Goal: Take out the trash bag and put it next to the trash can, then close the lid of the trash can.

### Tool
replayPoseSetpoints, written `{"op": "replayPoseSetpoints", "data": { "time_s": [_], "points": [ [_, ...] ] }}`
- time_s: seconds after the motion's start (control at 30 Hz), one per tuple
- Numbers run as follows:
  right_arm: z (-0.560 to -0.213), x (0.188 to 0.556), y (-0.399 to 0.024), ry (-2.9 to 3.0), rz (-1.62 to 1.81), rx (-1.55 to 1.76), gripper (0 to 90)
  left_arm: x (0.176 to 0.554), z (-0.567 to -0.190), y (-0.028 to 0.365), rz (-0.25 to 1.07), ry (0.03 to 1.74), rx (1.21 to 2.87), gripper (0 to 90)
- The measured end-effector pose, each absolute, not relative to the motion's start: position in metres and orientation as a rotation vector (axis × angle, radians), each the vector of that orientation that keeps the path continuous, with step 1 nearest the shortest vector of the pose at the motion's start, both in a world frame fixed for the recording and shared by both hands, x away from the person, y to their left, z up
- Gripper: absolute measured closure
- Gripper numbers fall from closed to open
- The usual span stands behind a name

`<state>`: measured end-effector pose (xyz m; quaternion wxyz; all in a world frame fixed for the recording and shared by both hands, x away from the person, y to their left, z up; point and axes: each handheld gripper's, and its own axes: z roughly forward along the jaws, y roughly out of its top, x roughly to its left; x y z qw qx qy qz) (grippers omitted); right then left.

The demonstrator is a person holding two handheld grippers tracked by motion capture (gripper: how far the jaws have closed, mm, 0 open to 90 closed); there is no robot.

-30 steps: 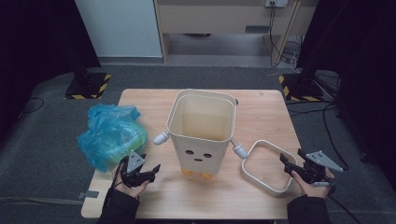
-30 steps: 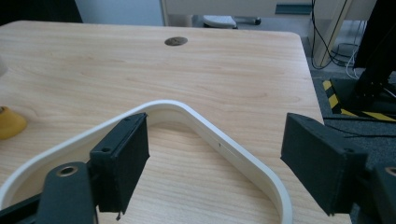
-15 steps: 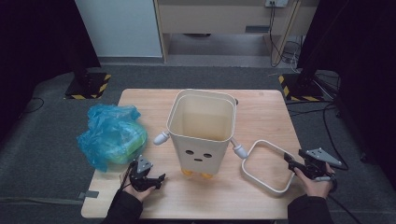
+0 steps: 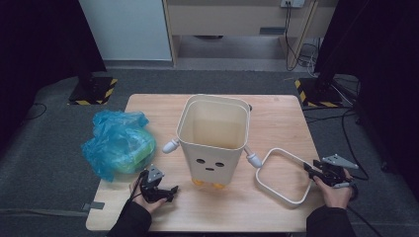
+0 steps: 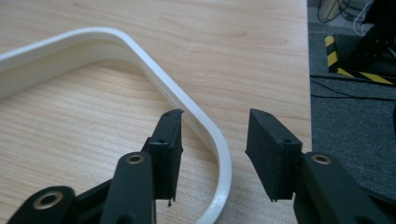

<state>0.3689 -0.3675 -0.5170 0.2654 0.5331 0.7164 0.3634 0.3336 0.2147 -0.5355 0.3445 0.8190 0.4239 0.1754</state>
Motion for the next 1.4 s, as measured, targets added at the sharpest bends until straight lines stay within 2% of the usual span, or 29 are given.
{"op": "replayPoseSetpoints", "data": {
  "time_s": [0.3,0.5,0.73,1.4],
  "points": [
    [-0.523,0.378,-0.368,2.029,0.955,1.415,62.8,0.335,-0.536,0.214,0.447,1.091,2.139,3.0],
    [-0.523,0.382,-0.365,2.08,0.905,1.381,72.9,0.336,-0.536,0.213,0.443,1.089,2.145,0.7],
    [-0.521,0.383,-0.363,2.095,0.879,1.393,78.6,0.336,-0.536,0.212,0.442,1.09,2.144,0.5],
    [-0.509,0.383,-0.351,1.958,1.018,1.493,79.1,0.336,-0.536,0.212,0.441,1.089,2.146,0.0]
  ]
}}
